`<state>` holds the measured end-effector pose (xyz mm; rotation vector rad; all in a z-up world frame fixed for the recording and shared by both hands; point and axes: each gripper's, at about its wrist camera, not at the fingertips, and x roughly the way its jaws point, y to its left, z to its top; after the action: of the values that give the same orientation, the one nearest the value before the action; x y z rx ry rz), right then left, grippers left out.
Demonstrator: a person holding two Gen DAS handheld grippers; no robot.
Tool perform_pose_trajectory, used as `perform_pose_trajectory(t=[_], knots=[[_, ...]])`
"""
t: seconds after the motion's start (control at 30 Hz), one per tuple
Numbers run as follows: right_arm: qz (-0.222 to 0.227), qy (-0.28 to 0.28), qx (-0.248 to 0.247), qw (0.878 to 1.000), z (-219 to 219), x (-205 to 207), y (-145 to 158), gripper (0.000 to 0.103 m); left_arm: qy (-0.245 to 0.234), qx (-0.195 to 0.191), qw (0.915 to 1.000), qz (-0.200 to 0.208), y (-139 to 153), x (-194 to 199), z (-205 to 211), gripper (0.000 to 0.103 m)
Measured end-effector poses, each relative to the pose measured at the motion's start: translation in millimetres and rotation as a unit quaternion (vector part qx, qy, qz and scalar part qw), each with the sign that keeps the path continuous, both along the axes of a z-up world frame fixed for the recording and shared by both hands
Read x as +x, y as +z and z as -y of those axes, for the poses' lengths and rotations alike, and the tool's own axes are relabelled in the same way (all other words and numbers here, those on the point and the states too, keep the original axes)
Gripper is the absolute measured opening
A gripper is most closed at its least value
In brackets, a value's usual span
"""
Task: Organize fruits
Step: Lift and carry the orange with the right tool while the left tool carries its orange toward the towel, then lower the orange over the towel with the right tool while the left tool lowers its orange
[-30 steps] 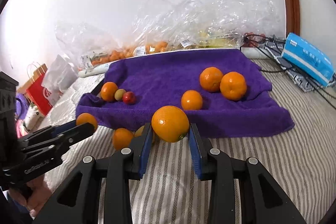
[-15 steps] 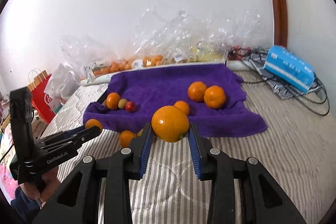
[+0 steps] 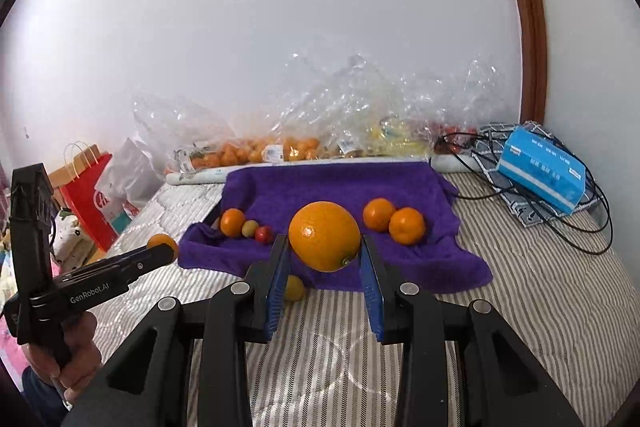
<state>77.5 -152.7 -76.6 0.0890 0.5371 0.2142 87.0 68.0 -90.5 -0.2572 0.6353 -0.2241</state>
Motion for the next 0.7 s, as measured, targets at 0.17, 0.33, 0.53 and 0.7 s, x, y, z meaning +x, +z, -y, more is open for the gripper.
perform_pose_trajectory(t=[0.17, 0.33, 0.53, 0.7], knots=[[0.011, 0.005, -0.017, 1.000, 2, 0, 13, 0.034, 0.002, 0.007, 1.0000, 0.004, 16, 0, 8, 0.032], [0.025, 0.013, -0.026, 0.999, 5, 4, 26, 0.034, -0.001, 0.017, 0.9997, 0.017, 35, 0, 15, 0.032], [0.040, 0.021, -0.028, 0.999, 10, 10, 40, 0.034, 0.012, 0.010, 0.9992, 0.036, 60, 1, 13, 0.032], [0.053, 0.012, -0.031, 0.998, 15, 15, 52, 0.034, 0.021, 0.026, 0.9987, 0.040, 73, 8, 14, 0.032]])
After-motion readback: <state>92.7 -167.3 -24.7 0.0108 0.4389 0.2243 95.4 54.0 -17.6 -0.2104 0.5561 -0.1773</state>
